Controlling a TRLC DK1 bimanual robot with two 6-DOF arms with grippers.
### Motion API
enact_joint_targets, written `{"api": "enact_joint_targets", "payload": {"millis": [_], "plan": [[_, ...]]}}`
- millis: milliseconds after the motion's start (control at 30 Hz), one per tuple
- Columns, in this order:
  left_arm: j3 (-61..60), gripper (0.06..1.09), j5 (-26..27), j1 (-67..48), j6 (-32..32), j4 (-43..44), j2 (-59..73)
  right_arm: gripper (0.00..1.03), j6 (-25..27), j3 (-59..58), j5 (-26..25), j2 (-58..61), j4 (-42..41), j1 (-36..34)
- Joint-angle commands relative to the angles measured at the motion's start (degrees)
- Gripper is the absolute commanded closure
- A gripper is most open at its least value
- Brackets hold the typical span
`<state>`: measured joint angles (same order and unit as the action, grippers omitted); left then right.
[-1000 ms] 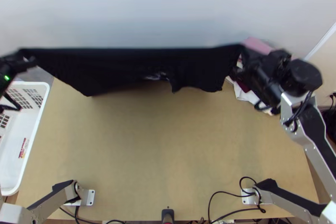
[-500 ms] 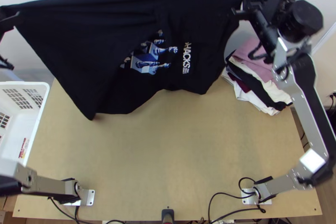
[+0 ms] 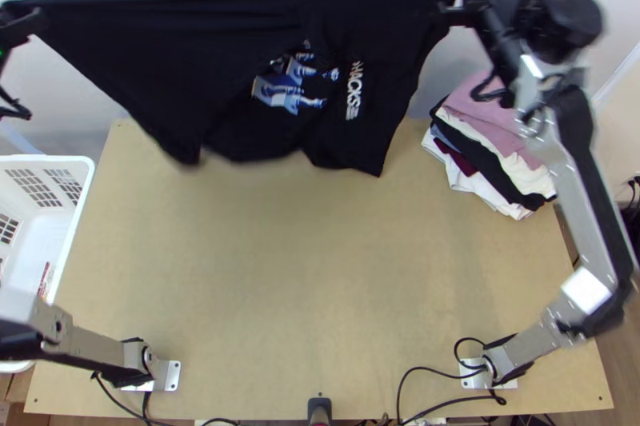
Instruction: Fold the t-shirt
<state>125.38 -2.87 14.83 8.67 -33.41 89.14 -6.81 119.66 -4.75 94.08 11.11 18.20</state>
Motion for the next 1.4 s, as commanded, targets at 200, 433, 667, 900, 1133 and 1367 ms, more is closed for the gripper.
{"api": "enact_joint_targets", "payload": {"millis": [200, 433, 667, 900, 1133, 1367], "plan": [[2.9, 1.05, -2.6, 1.6, 2.5, 2.5, -16.7, 1.00, -0.1, -3.6, -2.4, -25.3, 0.4, 1.3], [-0.8, 1.05, -3.5, 2.0, 2.5, 0.3, -28.6, 1.00, -1.8, -9.0, -2.4, -40.7, 7.7, 4.0], [-17.6, 1.05, -3.4, 1.9, 2.5, -3.3, -41.0, 1.00, -5.1, -22.9, -2.4, -53.2, 13.4, 3.5], [-50.5, 1.05, -1.5, 0.5, 2.5, -1.4, -53.2, 1.00, -9.5, -42.4, -2.4, -59.6, 13.5, 5.6], [-74.8, 1.05, 0.2, 0.3, 2.4, 5.9, -55.7, 1.00, -12.4, -67.4, -1.2, -62.3, 7.3, 6.4], [-83.5, 1.05, 1.4, -0.2, 2.3, 16.3, -47.7, 1.00, -14.4, -81.7, 0.0, -51.4, -7.4, 6.1]]}}
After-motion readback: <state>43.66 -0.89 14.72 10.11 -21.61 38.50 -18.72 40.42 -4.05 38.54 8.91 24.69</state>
